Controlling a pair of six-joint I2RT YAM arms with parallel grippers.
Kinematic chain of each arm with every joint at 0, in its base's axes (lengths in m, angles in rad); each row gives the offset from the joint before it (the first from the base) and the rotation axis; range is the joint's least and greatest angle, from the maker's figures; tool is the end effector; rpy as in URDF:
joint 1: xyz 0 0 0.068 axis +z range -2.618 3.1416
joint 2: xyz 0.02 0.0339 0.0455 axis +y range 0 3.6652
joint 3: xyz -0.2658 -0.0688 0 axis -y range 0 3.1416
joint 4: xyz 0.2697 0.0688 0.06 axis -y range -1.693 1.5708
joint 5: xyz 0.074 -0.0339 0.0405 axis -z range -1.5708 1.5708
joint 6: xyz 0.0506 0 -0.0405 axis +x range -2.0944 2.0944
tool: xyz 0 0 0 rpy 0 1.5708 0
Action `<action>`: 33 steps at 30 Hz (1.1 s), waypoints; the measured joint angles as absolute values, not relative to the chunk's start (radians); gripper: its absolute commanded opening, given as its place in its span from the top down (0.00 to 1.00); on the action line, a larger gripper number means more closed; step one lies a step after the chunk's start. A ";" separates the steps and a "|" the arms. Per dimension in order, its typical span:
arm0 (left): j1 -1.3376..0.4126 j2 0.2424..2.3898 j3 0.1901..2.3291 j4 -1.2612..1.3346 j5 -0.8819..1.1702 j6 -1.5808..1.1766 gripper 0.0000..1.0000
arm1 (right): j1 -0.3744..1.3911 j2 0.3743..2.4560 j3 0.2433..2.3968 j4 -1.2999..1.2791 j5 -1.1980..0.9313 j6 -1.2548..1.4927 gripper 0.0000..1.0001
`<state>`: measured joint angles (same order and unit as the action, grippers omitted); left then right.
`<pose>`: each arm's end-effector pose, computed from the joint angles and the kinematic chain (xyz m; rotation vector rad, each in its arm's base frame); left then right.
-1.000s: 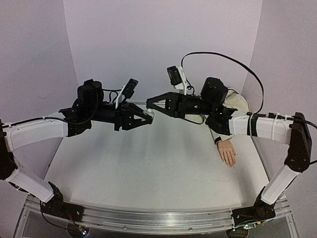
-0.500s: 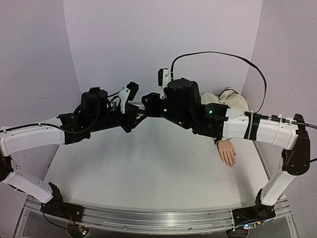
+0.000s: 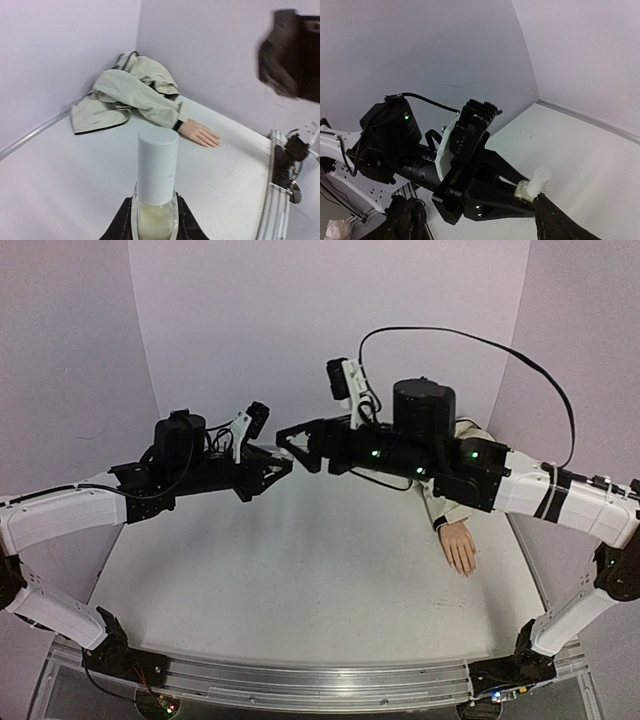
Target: Paint the nails
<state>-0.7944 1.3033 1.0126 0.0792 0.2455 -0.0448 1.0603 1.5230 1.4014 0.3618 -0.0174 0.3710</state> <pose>0.2334 -0.2552 0.3242 0.8453 1.6470 -0.8140 0.1963 0.3523 0.4355 -0.5004 1.3469 1.2109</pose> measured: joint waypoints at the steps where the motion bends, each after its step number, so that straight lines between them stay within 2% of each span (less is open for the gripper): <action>1: -0.786 1.301 1.013 0.078 0.295 -0.048 1.00 | 1.026 1.501 1.385 0.377 -0.084 0.368 0.17; 7: -0.771 1.299 1.013 0.079 0.687 -0.062 1.00 | 0.851 1.447 1.280 0.489 -0.438 0.364 0.18; 12: -0.774 1.343 1.050 0.080 0.950 -0.105 1.00 | 0.854 1.492 1.253 0.591 -0.724 0.377 0.35; 16: -0.778 1.357 1.061 0.080 1.030 -0.122 1.00 | 0.862 1.542 1.253 0.672 -0.851 0.409 0.50; 26: -0.780 1.367 1.068 0.081 1.094 -0.132 1.00 | 0.862 1.615 1.253 0.794 -0.961 0.480 0.71; 28: -0.780 1.369 1.068 0.081 1.097 -0.132 1.00 | 0.862 1.622 1.253 0.810 -0.974 0.491 0.75; 33: -0.780 1.372 1.068 0.086 1.097 -0.131 1.00 | 0.862 1.628 1.253 0.831 -0.993 0.506 0.76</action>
